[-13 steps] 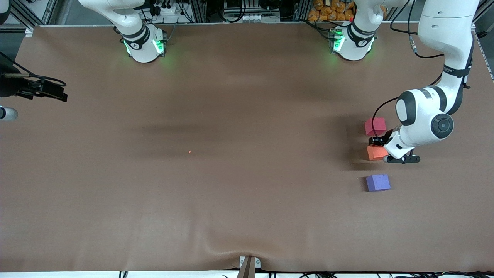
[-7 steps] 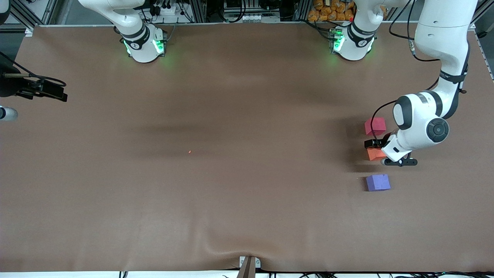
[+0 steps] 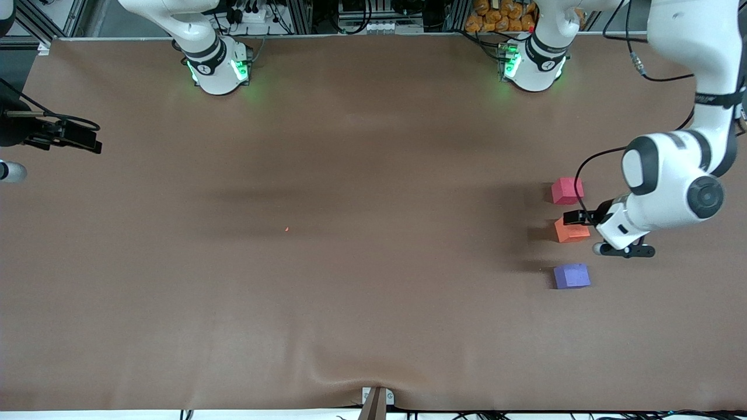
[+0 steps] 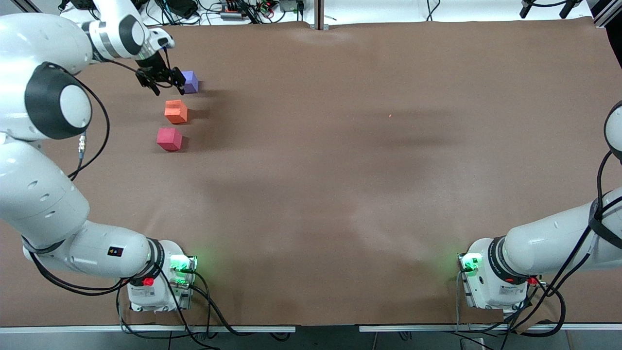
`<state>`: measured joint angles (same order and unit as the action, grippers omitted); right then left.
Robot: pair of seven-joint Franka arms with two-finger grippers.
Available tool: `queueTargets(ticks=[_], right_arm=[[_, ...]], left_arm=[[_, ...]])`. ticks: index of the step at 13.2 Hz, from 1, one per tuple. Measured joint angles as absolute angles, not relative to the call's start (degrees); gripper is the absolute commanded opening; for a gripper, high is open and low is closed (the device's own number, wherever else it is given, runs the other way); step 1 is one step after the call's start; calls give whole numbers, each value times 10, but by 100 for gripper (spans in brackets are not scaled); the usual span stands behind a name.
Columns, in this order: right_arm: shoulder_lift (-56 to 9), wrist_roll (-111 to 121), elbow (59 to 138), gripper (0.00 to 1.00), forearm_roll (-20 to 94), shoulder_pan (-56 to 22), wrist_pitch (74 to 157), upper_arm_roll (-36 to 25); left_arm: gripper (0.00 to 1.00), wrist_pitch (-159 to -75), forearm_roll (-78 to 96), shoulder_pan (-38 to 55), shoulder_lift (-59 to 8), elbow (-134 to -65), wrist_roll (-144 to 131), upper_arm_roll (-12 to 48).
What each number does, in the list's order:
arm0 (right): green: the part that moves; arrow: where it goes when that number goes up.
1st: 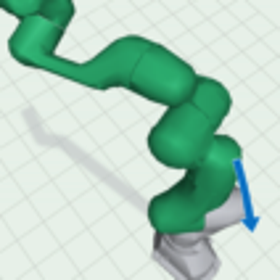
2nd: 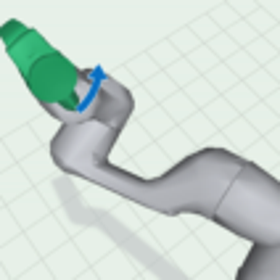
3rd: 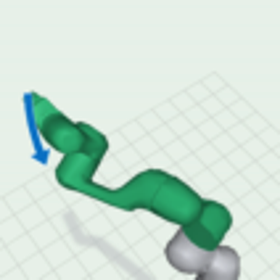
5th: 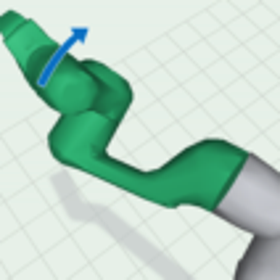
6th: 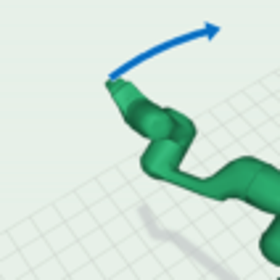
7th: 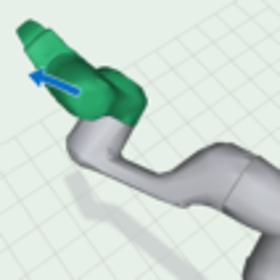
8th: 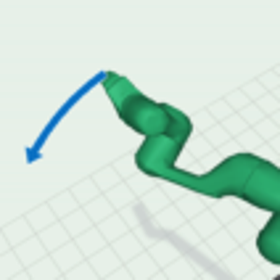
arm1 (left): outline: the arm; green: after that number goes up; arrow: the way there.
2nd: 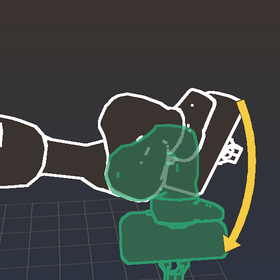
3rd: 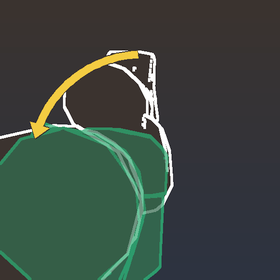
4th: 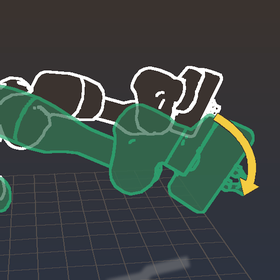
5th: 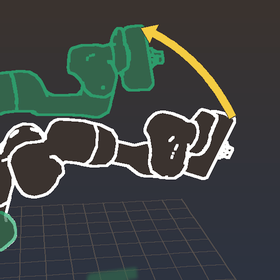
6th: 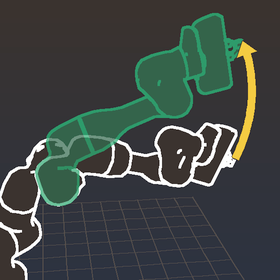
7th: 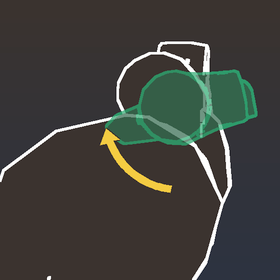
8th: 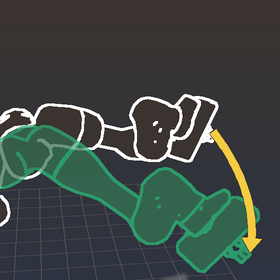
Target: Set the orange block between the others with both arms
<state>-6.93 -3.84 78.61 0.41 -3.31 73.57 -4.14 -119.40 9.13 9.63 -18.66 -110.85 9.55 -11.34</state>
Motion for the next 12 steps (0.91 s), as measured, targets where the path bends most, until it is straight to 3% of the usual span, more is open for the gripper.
queueTargets(ticks=[4,6,9,12], right_arm=[[-69,-38,786,100,4,-33,736,-42],[-69,-38,786,100,4,-33,736,-42],[-69,-38,786,100,4,-33,736,-42],[-69,-38,786,100,4,-33,736,-42]], left_arm=[[100,-1157,91,97,-102,-1092,96,-112],[100,-1081,72,97,-73,-1049,88,-112],[100,-985,21,98,-63,-970,45,-87],[100,-942,3,100,-64,-924,2,-50]])
